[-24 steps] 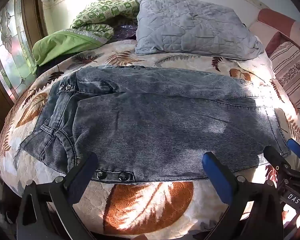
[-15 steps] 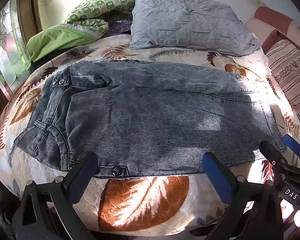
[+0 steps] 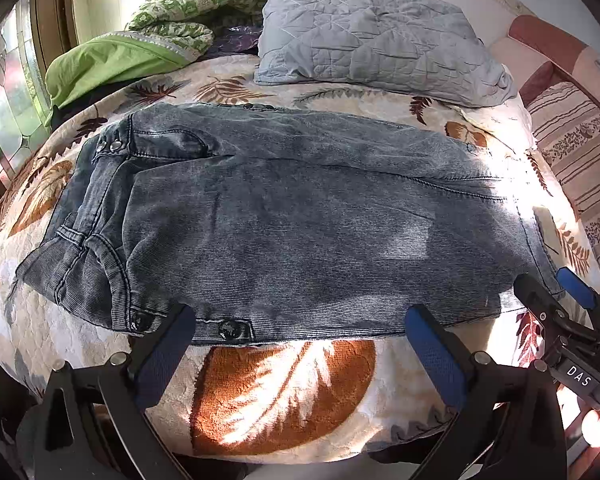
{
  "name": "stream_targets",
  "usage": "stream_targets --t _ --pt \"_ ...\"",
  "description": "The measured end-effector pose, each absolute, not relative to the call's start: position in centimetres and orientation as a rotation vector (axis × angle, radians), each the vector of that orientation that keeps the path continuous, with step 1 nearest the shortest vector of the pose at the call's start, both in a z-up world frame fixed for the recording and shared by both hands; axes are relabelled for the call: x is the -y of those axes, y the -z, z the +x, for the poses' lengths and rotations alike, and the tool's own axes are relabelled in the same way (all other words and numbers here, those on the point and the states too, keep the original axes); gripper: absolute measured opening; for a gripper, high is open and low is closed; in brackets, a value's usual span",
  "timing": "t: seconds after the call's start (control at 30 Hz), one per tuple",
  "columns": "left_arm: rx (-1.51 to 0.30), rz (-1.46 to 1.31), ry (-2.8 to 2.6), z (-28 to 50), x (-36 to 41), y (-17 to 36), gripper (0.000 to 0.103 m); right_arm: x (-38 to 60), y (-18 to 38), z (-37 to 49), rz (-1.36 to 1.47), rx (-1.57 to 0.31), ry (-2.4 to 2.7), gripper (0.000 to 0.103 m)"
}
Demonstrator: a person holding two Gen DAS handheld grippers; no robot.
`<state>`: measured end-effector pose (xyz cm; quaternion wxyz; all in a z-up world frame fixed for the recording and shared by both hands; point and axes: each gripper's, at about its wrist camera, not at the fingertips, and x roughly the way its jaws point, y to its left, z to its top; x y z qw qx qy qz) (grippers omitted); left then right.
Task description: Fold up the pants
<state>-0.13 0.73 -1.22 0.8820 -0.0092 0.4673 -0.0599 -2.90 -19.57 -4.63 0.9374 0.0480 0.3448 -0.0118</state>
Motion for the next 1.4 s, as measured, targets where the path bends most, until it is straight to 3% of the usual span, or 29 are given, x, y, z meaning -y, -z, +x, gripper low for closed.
stream_targets --t 1.4 --pt "-0.861 -0.016 0.112 -0.5 -0.9 -0.3 0.103 19.7 4.6 -2.9 0.117 -0.700 0.025 0.103"
